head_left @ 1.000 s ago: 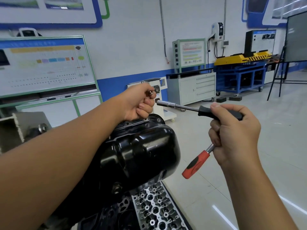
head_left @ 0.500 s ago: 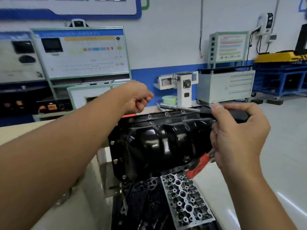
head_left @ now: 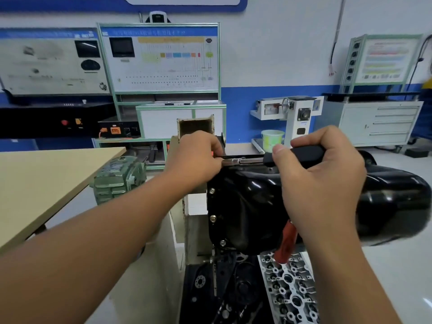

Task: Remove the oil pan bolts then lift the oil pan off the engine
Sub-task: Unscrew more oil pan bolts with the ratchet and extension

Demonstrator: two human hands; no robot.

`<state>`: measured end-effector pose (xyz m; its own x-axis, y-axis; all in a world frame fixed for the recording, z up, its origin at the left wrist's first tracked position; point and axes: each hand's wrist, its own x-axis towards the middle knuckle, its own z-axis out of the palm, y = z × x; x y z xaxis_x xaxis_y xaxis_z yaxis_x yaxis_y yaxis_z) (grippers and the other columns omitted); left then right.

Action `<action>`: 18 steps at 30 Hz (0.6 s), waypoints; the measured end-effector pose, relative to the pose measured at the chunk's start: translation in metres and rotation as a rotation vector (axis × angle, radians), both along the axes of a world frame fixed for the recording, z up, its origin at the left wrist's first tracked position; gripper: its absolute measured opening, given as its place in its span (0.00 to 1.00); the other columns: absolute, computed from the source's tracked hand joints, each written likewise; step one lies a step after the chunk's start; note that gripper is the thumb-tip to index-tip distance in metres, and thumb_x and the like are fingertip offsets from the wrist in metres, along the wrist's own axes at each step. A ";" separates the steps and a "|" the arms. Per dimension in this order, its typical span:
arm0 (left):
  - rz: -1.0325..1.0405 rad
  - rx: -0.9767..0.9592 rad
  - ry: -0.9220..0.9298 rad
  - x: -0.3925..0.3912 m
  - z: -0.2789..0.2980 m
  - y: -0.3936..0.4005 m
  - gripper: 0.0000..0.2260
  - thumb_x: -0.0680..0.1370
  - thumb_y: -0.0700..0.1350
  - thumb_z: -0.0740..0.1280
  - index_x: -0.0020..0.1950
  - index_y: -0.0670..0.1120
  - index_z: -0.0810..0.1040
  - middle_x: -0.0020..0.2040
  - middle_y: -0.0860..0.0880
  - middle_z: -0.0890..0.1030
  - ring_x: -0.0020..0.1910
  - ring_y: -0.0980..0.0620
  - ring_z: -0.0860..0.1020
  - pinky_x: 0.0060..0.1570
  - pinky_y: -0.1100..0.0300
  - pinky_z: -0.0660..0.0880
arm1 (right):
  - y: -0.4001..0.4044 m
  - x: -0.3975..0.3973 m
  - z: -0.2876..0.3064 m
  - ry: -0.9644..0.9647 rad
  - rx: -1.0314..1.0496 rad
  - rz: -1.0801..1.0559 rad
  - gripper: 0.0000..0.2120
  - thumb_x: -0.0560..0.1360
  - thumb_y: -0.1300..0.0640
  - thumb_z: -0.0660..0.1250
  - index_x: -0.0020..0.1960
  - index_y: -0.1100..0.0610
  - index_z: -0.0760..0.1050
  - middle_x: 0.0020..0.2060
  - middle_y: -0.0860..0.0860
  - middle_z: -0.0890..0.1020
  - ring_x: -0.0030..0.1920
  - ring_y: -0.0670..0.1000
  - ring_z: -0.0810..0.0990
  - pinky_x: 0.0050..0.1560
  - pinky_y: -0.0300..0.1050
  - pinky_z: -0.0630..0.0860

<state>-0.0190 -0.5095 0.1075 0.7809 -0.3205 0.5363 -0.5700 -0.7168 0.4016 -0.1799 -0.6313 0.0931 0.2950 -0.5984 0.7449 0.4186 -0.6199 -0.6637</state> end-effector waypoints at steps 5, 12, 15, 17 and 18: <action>0.022 -0.307 0.047 0.007 -0.027 0.003 0.12 0.71 0.49 0.80 0.31 0.53 0.81 0.30 0.59 0.78 0.35 0.61 0.76 0.38 0.60 0.76 | 0.001 0.009 -0.006 -0.007 0.034 0.023 0.12 0.73 0.57 0.77 0.40 0.49 0.74 0.33 0.33 0.79 0.32 0.39 0.76 0.34 0.29 0.69; -0.102 -0.617 0.324 0.003 -0.039 0.007 0.07 0.74 0.42 0.78 0.37 0.49 0.86 0.33 0.51 0.82 0.37 0.53 0.81 0.35 0.65 0.74 | 0.011 0.014 -0.014 -0.014 0.019 0.002 0.13 0.74 0.57 0.76 0.40 0.48 0.72 0.34 0.35 0.79 0.31 0.43 0.75 0.35 0.37 0.72; -0.118 -0.634 0.361 0.002 -0.039 0.008 0.08 0.74 0.41 0.78 0.36 0.49 0.86 0.35 0.49 0.85 0.41 0.54 0.83 0.39 0.64 0.75 | 0.013 0.015 -0.014 -0.018 -0.005 -0.017 0.14 0.74 0.58 0.76 0.40 0.47 0.71 0.34 0.33 0.78 0.33 0.42 0.76 0.36 0.35 0.72; -0.121 -0.635 0.378 0.002 -0.040 0.010 0.07 0.75 0.40 0.77 0.37 0.49 0.86 0.37 0.47 0.85 0.41 0.54 0.83 0.38 0.66 0.75 | 0.011 0.015 -0.011 -0.005 -0.006 -0.007 0.14 0.74 0.57 0.76 0.40 0.47 0.72 0.33 0.32 0.78 0.32 0.41 0.75 0.34 0.32 0.70; -0.122 -0.642 0.384 0.002 -0.040 0.010 0.07 0.75 0.40 0.77 0.38 0.48 0.86 0.38 0.46 0.86 0.42 0.53 0.83 0.37 0.66 0.76 | 0.009 0.016 -0.011 0.009 -0.008 0.000 0.14 0.74 0.57 0.76 0.40 0.48 0.72 0.33 0.32 0.78 0.31 0.41 0.74 0.33 0.32 0.70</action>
<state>-0.0169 -0.4992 0.0672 0.9294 -0.1338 0.3440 -0.3662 -0.2162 0.9051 -0.1640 -0.6225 0.0824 0.3018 -0.5924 0.7470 0.4121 -0.6255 -0.6625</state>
